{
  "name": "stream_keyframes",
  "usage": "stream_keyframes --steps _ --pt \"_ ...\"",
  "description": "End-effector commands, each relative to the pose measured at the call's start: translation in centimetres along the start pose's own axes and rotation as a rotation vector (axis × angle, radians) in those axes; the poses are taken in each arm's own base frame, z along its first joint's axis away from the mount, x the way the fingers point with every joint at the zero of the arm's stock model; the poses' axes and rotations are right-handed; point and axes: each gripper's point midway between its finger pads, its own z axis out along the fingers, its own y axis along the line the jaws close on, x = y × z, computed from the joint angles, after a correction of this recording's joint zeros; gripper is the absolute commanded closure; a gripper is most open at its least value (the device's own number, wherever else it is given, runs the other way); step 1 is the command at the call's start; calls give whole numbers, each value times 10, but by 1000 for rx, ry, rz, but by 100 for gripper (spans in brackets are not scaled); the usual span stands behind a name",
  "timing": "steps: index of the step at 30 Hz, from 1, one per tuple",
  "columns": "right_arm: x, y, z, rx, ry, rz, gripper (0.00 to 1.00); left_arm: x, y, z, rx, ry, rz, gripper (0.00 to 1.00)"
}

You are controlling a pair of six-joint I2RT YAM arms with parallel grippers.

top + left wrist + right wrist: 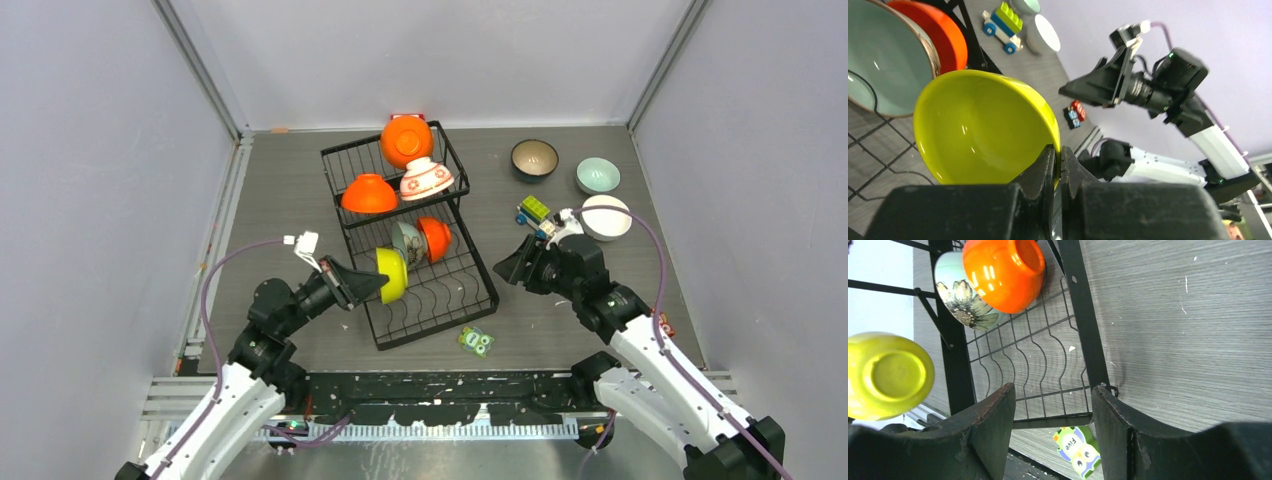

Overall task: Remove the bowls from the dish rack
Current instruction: Place the bowl at the center of the board.

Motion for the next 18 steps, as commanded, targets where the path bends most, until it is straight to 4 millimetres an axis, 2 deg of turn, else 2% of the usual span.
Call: stream_keyframes --steps 1,9,14,18 --pt "-19 23 -21 -45 -32 -48 38 12 -11 -4 -59 116 96 100" --pt "-31 42 -57 -23 30 -105 35 46 -45 -2 -60 397 339 100" --pt "-37 70 -80 -74 115 -140 34 59 -72 -9 24 544 634 100" --pt "-46 98 -97 -118 166 -175 34 71 -81 -16 73 638 872 100"
